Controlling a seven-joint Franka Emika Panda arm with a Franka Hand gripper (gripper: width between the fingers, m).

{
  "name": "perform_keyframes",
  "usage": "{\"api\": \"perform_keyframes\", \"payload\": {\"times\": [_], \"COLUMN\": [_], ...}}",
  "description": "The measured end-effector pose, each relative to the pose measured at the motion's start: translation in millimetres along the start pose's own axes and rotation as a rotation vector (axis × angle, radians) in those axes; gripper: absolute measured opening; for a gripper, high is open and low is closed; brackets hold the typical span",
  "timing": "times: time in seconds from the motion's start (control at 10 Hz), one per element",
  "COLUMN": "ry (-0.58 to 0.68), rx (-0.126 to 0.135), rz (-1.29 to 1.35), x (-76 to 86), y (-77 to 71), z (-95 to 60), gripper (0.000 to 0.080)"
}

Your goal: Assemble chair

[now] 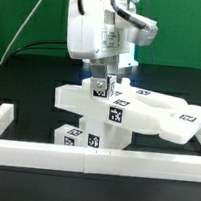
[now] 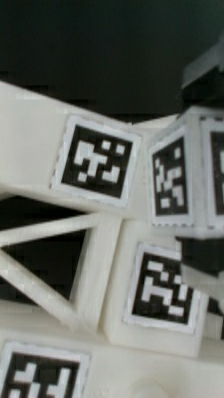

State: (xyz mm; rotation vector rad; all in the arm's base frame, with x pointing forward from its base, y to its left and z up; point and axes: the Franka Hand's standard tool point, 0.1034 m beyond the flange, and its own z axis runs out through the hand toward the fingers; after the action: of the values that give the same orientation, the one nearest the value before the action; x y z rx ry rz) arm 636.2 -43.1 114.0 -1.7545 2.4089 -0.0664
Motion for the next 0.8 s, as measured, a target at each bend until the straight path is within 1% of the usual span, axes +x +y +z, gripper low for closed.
{"api": "perform_keyframes", "payload": {"times": [0.3,0.5,0.6,0.7,0.8], "ry": [-0.007,-0.037,-0.043,-0.053,-0.065], "rx": [0.001,0.007,0.019,0.031,0.034], "rz": [0.145,0.412,0.502,0.519,0.546], "x": [-0.8,7.3,8.6,8.8,7.4], "y": [0.0,-2.9,-4.2,-4.9,-4.9], "z": [0.0,-0.7,-0.6,-0.4,0.0], "gripper": [0.0284,0.0284,0.0284,0.0284,0.0284]}}
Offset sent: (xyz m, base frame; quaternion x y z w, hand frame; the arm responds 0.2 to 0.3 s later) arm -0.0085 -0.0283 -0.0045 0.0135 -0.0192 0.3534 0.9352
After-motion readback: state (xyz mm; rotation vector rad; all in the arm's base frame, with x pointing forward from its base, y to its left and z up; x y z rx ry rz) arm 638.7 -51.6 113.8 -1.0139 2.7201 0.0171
